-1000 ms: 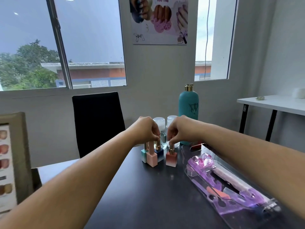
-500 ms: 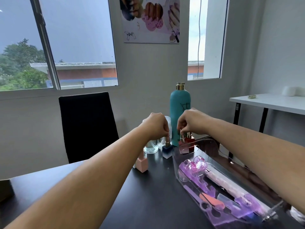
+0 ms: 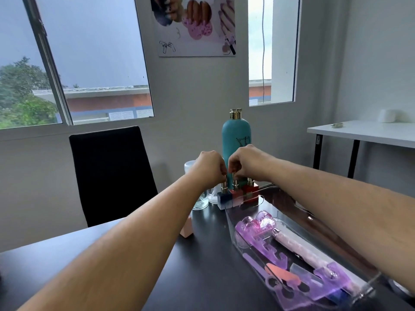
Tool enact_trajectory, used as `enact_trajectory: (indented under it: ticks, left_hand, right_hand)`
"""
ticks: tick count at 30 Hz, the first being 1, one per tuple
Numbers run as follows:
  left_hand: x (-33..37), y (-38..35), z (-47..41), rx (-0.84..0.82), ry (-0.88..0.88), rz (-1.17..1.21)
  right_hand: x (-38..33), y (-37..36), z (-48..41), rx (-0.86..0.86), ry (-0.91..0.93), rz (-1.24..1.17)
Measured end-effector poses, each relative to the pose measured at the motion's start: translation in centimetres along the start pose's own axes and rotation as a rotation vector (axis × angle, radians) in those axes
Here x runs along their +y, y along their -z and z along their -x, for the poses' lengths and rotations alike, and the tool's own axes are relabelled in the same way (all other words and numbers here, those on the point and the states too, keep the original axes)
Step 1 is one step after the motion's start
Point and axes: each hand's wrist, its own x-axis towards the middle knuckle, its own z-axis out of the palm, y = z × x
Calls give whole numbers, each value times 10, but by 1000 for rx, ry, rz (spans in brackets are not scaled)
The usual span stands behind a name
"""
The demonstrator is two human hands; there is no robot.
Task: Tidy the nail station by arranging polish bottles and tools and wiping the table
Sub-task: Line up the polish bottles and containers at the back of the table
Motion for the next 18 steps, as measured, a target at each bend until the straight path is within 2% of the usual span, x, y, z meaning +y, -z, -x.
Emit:
enact_trajectory:
  ticks: [18]
  left_hand:
    - [2, -9, -4, 38, -14, 67]
  right_hand:
    - [8, 3, -1, -8, -2, 18]
